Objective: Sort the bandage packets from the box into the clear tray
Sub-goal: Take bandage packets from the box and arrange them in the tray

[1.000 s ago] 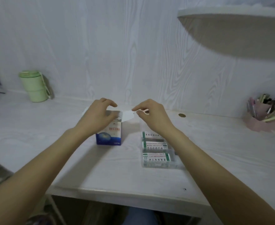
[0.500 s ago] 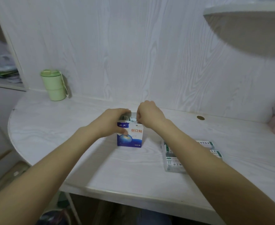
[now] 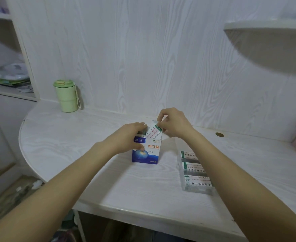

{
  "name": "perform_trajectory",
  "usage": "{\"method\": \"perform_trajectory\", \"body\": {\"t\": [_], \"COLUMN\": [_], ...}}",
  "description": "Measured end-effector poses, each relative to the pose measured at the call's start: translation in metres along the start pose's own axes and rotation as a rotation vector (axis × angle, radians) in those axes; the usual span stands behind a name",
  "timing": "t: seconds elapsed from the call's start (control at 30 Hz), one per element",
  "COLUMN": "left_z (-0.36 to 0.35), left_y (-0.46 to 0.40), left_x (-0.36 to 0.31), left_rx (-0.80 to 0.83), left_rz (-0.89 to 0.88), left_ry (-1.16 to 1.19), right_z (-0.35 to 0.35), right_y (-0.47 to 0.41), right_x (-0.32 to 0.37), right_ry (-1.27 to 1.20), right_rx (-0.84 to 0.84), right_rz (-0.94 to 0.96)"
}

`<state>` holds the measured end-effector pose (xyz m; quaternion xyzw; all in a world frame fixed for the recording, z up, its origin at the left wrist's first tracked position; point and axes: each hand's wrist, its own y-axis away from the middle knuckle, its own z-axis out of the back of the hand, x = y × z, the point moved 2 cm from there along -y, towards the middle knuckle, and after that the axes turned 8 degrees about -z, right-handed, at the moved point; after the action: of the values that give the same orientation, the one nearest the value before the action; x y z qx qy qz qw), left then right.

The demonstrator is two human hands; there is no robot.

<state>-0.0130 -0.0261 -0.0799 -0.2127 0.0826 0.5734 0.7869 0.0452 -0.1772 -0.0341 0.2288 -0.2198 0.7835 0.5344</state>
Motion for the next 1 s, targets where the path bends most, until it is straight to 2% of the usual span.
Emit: {"method": "perform_trajectory", "body": {"t": [0.1,0.23,0.33,0.47,0.53,0.6,0.73,0.83,1.0], "left_z": [0.0,0.013,0.018,0.016,0.014,0.011,0.0,-0.012,-0.036], "left_y": [-0.003,-0.006,-0.012,-0.017,-0.019,-0.021,-0.026,-0.029,-0.039], "left_x": [0.002,-0.011,-0.027,-0.047,-0.061,-0.074,-0.096,-0.107,-0.119], "left_rx": [0.007,-0.234,-0.29,-0.279,-0.222,-0.155,-0.118,-0.072,-0.043], "left_rz": [0.011,-0.013,-0.044,-0.08,-0.097,-0.105,-0.089,-0.037,0.035], "left_ry": [0.065,0.181,0.285,0.383,0.514,0.698,0.783,0.934,0.947], "right_z": [0.003,0.012,0.019,0.029,0.036,0.042,0.056,0.065,0.07], "right_y": [0.001,0.009,0.019,0.034,0.04,0.045,0.056,0.063,0.071], "right_x": [-0.001,-0.001,-0.003,-0.015,-0.022,-0.03,-0.049,-0.07,-0.106], "right_ry": [-0.019,-0.149,-0.31,-0.629,-0.717,-0.723,-0.688,-0.771,-0.747], "right_rx": [-0.097,-0.214,-0.249,-0.184,-0.156,-0.137,-0.134,-0.117,-0.103], "right_rz": [0.076,0.196,0.267,0.216,0.178,0.164,0.124,0.075,-0.044]}}
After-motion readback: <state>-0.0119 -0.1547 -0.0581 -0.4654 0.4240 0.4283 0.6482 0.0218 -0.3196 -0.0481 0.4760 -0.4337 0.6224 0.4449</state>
